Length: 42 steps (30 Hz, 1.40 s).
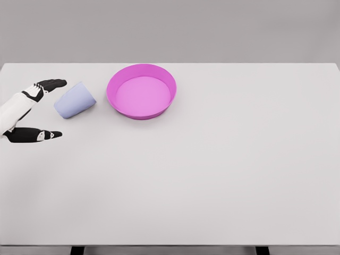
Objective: Flip the cup with left arm and place it on the plate
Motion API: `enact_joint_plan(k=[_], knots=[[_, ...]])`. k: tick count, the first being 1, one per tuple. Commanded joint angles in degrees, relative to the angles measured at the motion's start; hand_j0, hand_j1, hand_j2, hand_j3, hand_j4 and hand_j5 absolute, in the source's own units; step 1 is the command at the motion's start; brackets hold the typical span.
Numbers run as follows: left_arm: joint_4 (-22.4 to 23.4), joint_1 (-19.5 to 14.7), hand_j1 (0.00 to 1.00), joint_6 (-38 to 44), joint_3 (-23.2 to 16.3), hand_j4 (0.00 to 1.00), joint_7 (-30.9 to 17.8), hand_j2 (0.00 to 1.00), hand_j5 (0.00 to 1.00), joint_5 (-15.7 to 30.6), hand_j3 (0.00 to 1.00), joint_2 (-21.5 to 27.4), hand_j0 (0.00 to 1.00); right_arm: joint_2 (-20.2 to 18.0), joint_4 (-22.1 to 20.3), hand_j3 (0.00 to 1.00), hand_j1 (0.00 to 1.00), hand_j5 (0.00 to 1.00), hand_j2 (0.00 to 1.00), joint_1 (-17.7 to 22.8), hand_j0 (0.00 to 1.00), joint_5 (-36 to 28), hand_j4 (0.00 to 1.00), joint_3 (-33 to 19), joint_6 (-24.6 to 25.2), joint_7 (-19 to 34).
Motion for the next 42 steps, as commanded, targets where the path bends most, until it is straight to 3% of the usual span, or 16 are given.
enact_joint_plan(k=[1,10,15,19,22,26,29,30,34,37,39,42], knots=[[0.0,0.0,1.00,0.1,0.0,1.00,0.0,1.00,1.00,-0.1,1.00,0.1,1.00,0.0,0.0,1.00,1.00,1.00,1.00,0.0,1.00,-0.2,1.00,0.0,-0.1,-0.2],[0.4,0.0,1.00,0.1,0.5,1.00,0.0,1.00,1.00,-1.0,1.00,0.1,1.00,0.0,-0.1,1.00,1.00,1.00,1.00,0.0,1.00,0.1,1.00,0.0,0.0,0.0],[3.5,0.1,1.00,0.1,2.5,1.00,0.0,1.00,1.00,-1.2,1.00,0.4,1.00,0.0,0.0,1.00,1.00,1.00,1.00,0.0,1.00,0.0,1.00,0.0,0.0,0.0],[5.0,0.0,1.00,0.1,4.1,1.00,0.0,1.00,1.00,-2.9,1.00,-0.1,1.00,0.0,0.0,1.00,1.00,1.00,1.00,0.0,1.00,0.0,1.00,0.0,0.0,0.0],[4.8,-0.1,1.00,0.1,4.0,1.00,-0.1,1.00,1.00,-6.7,1.00,-0.9,1.00,0.0,0.0,1.00,1.00,1.00,1.00,0.0,1.00,0.1,1.00,0.0,0.0,0.0],[4.5,-0.2,1.00,0.1,4.3,1.00,0.0,1.00,1.00,-6.7,1.00,-1.9,1.00,0.0,0.0,1.00,1.00,1.00,1.00,0.0,1.00,0.1,1.00,0.0,0.0,0.0],[4.1,-0.3,1.00,0.1,5.0,1.00,0.1,1.00,1.00,-4.6,1.00,-4.1,1.00,0.0,0.0,1.00,1.00,1.00,1.00,0.0,1.00,0.0,1.00,0.0,0.0,0.0],[1.3,-0.3,1.00,0.1,5.9,1.00,-0.2,1.00,1.00,0.0,1.00,-7.8,1.00,0.0,0.0,1.00,1.00,1.00,1.00,0.0,1.00,0.0,1.00,0.0,0.0,0.0],[-0.4,-3.0,1.00,0.1,5.4,1.00,-3.9,1.00,1.00,2.4,1.00,-8.0,1.00,0.0,0.0,1.00,1.00,1.00,1.00,0.0,1.00,0.0,1.00,0.0,0.0,0.0],[-0.6,-5.5,1.00,0.1,4.1,1.00,-16.3,1.00,1.00,3.8,1.00,-8.8,1.00,0.0,0.0,1.00,1.00,1.00,1.00,0.0,1.00,0.0,1.00,0.0,0.0,0.0],[-0.4,-5.2,1.00,0.1,3.7,1.00,-16.8,1.00,1.00,3.2,1.00,-8.8,1.00,0.0,0.0,1.00,1.00,1.00,1.00,0.0,1.00,0.0,1.00,0.0,0.0,0.0],[-0.4,-6.0,1.00,0.1,2.0,1.00,-16.5,1.00,1.00,3.8,1.00,-0.4,1.00,0.0,0.0,1.00,1.00,1.00,1.00,0.0,1.00,0.1,1.00,0.0,0.0,0.0]])
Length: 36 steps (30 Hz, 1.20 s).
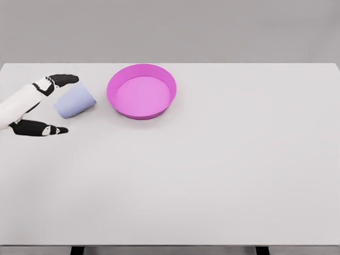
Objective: Flip the cup with left arm and place it on the plate
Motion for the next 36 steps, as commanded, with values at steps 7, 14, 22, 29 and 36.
enact_joint_plan(k=[7,14,22,29,36], knots=[[13.8,-17.0,1.00,0.1,-24.0,1.00,-1.4,1.00,1.00,8.8,1.00,9.8,1.00,0.0,0.0,1.00,1.00,1.00,1.00,0.0,1.00,0.0,1.00,0.0,0.0,0.0],[19.1,-19.3,1.00,0.1,-29.2,1.00,-1.4,1.00,1.00,15.9,1.00,9.8,1.00,0.0,0.0,1.00,1.00,1.00,1.00,0.0,1.00,0.0,1.00,0.0,0.0,0.0],[20.1,-21.8,1.00,2.7,-29.2,1.00,-1.4,1.00,1.00,23.5,1.00,9.3,1.00,0.0,0.0,1.00,1.00,1.00,1.00,0.0,1.00,0.1,1.00,0.0,0.0,0.0],[26.7,-27.7,1.00,13.8,-33.9,1.00,-1.3,1.00,1.00,20.9,1.00,9.1,1.00,0.0,0.0,1.00,1.00,1.00,1.00,0.0,1.00,0.0,1.00,0.0,0.0,0.0],[25.3,-29.4,1.00,22.2,-33.9,1.00,-1.4,1.00,1.00,12.6,1.00,9.0,1.00,0.0,0.0,1.00,1.00,1.00,1.00,0.0,1.00,0.0,1.00,0.0,0.0,0.0]])
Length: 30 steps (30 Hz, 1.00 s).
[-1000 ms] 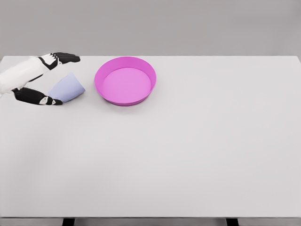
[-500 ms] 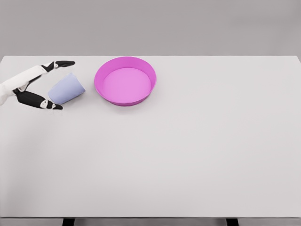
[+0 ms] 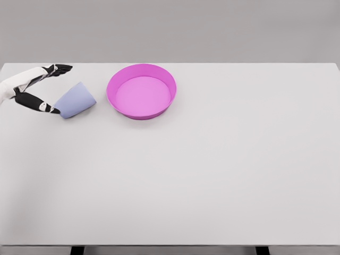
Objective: Flip the cup with left arm and place it on the plate
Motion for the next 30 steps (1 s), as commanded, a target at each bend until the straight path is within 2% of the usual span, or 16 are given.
enact_joint_plan(k=[1,8,11,15,17,22,30], knots=[[-0.7,-0.1,1.00,1.6,-0.1,1.00,-0.1,1.00,1.00,-1.5,1.00,0.0,1.00,0.0,0.0,1.00,1.00,1.00,1.00,0.0,1.00,0.1,1.00,0.0,0.0,0.0],[-1.2,-1.8,1.00,1.7,-0.3,1.00,-0.1,1.00,1.00,-1.5,1.00,-0.5,1.00,0.0,0.0,1.00,1.00,1.00,1.00,0.0,1.00,0.0,1.00,0.0,0.0,0.0],[-0.8,-2.0,1.00,1.7,-1.2,1.00,-0.1,1.00,1.00,-1.7,1.00,-2.9,1.00,0.0,0.0,1.00,1.00,1.00,1.00,0.0,1.00,0.0,1.00,0.0,0.0,0.0],[0.2,-3.5,1.00,1.7,-5.6,1.00,-0.1,1.00,1.00,-2.1,1.00,-5.4,1.00,0.0,0.0,1.00,1.00,1.00,1.00,0.0,1.00,0.0,1.00,0.0,0.0,0.0],[2.9,-5.1,1.00,1.7,-7.7,1.00,-0.1,1.00,1.00,-2.1,1.00,-6.2,1.00,0.0,0.0,1.00,1.00,1.00,1.00,0.0,1.00,0.1,1.00,0.0,0.0,0.0],[3.4,-5.5,1.00,7.0,-7.9,1.00,-0.2,1.00,1.00,-2.2,1.00,-7.4,1.00,0.0,0.0,1.00,1.00,1.00,1.00,0.0,1.00,0.1,1.00,0.0,0.0,0.0],[3.4,-6.5,1.00,7.2,-7.9,1.00,-0.2,1.00,1.00,-2.2,1.00,-8.7,1.00,0.0,0.0,1.00,1.00,1.00,1.00,0.0,1.00,0.0,1.00,0.0,0.0,0.0]])
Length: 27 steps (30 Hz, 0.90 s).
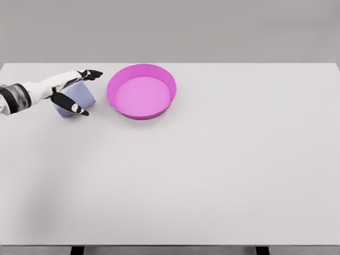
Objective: Flip the cup with left arm and place it on the plate
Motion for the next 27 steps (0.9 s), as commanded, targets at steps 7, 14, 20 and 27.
enact_joint_plan(k=[7,14,20,27], knots=[[1.4,-0.7,1.00,0.3,0.9,1.00,0.5,1.00,1.00,0.5,1.00,-0.2,1.00,0.0,0.0,1.00,1.00,1.00,1.00,0.0,1.00,0.0,1.00,0.0,0.0,0.0],[6.1,-1.8,1.00,0.4,0.9,1.00,0.5,1.00,1.00,0.2,1.00,-1.6,1.00,0.0,0.0,1.00,1.00,1.00,1.00,0.0,1.00,0.1,1.00,0.0,0.0,0.0],[6.0,-1.8,1.00,1.6,0.2,1.00,0.1,1.00,1.00,0.2,1.00,-1.6,1.00,0.0,0.0,1.00,1.00,1.00,1.00,0.0,1.00,0.0,1.00,0.0,0.0,0.0],[5.9,-1.8,0.99,3.2,0.0,0.99,0.0,0.99,0.99,-0.5,0.99,-2.4,0.99,0.0,0.0,1.00,1.00,1.00,1.00,0.0,1.00,0.0,1.00,0.0,0.0,0.0]])
